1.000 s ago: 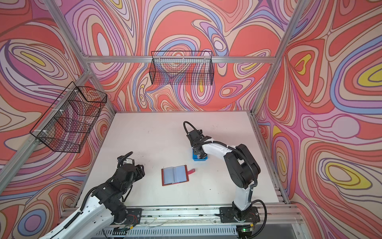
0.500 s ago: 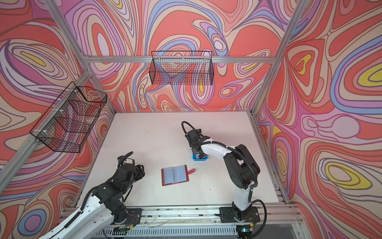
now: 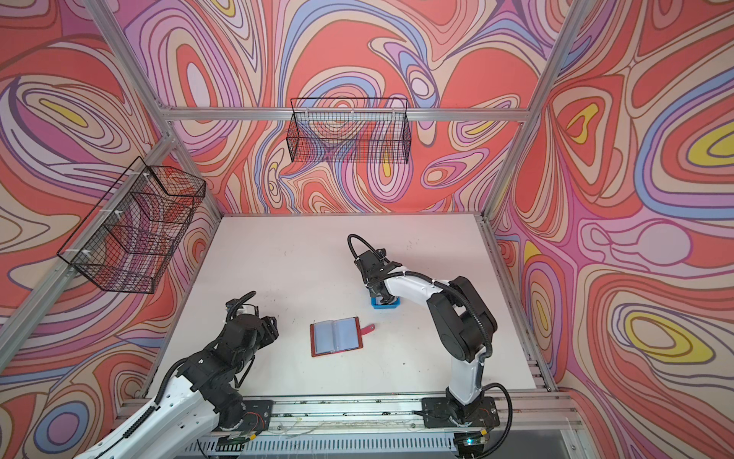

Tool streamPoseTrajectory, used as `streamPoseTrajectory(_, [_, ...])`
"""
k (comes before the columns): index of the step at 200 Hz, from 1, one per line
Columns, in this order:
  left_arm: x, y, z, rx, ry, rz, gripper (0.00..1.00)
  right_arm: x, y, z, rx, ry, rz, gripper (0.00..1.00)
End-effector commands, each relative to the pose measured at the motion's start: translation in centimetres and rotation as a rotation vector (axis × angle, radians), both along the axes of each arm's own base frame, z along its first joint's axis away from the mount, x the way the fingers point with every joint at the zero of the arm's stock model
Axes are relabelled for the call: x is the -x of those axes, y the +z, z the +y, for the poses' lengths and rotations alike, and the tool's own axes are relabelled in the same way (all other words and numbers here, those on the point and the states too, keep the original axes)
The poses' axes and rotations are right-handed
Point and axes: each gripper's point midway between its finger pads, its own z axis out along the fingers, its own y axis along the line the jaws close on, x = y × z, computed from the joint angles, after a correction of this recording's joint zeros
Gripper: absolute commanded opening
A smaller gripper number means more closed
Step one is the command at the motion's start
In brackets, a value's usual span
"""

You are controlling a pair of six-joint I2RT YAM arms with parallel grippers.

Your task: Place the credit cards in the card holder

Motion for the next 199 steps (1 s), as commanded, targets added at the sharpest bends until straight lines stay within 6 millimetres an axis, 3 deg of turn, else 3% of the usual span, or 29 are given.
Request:
streamPoseTrajectory(1, [0.1,-0.2,0.3,-0.013,0.007,0.001,0.66,0.5,-1.6,-0.2,0.030,0.004,0.047,0.60])
streamPoseTrajectory(71, [0.1,-0.2,0.4,-0.015,0.008,0.001,0.66,0.5,-1.1,0.6,0.032,0.017,0.030,0.47])
streamPoseTrajectory(113, [0.1,-0.2,0.4,-0.015,0.010,0.001,0.66,0.6,-0.2,1.5,0.034,0.030,-0.001,0.46])
streamPoseTrajectory(199, [0.1,-0.2,0.4,-0.013,0.013,-0.001,0.66,1.3,-1.9,3.6,-0.070,0.088,0.056,0.49])
